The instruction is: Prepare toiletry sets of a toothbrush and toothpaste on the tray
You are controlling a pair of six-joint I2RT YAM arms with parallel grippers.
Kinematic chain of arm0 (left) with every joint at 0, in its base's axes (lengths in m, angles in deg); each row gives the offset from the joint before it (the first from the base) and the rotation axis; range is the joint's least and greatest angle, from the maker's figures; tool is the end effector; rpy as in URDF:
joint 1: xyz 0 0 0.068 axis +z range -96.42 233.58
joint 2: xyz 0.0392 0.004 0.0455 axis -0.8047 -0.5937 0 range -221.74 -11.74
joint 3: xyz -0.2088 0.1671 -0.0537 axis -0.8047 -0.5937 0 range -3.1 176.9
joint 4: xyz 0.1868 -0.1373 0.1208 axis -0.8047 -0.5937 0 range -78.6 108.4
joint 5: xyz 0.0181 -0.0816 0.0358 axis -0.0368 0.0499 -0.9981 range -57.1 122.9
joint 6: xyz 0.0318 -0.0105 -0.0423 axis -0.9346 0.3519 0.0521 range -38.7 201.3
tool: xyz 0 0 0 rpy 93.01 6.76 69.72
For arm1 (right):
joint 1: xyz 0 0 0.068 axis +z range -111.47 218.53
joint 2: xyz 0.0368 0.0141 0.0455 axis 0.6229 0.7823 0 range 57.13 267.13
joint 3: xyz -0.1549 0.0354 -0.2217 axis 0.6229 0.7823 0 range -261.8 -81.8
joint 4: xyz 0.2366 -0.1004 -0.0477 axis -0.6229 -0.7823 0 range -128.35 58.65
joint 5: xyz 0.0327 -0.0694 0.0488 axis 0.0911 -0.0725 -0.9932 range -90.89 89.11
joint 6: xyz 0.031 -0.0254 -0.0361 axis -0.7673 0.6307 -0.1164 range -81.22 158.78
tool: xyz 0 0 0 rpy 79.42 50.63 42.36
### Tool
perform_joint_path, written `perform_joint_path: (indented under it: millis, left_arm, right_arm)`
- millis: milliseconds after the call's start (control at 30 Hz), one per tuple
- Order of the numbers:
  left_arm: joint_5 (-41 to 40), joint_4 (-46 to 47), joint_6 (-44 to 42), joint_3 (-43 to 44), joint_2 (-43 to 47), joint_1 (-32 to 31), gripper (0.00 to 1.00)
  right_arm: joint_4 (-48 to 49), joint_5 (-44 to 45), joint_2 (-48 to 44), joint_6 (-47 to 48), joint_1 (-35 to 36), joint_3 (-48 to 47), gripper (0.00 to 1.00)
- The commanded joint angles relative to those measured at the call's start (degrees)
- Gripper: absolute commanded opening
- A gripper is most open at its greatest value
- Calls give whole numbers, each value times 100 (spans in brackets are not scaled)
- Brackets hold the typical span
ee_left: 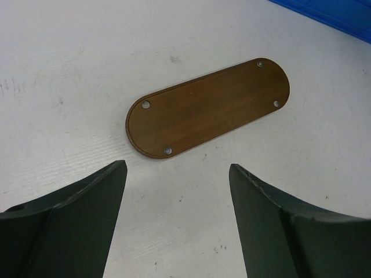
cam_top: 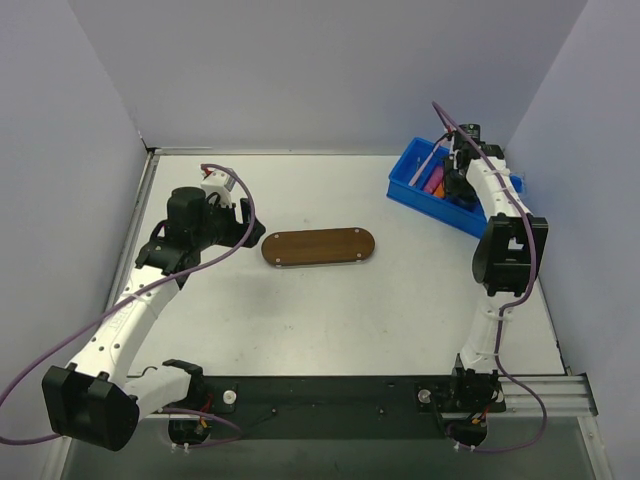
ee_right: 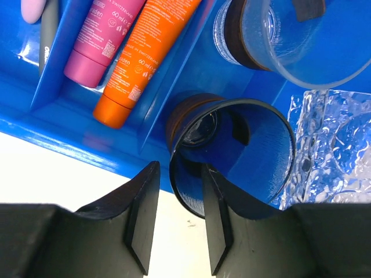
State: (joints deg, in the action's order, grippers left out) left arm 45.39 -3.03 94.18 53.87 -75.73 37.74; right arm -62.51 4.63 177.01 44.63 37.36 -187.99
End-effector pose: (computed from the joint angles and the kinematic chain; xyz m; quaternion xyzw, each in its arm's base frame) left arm 0.2388 -0.0757 0.3285 0.0777 0.8523 -0.2167 0.4696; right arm 0.4811 -0.0132 0.2655 -0.0192 0.9223 -0.0678 0.3801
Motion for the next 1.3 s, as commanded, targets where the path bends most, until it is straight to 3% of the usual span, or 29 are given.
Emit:
perform_joint_path:
  millis: [0,533,1267]
  left_arm:
    - [78,69,-5,174,-35,-25,82]
    - [-106,-10,-5,209,-88,-25,82]
    - [-221,-10,-67,174,-9,-25,82]
  right_arm:
    - [57,-77,62,101,-41,-112,29]
    - [83,-209,133,171,-59,-103,0]
    - [127,-227,-394,488,29,-156,0]
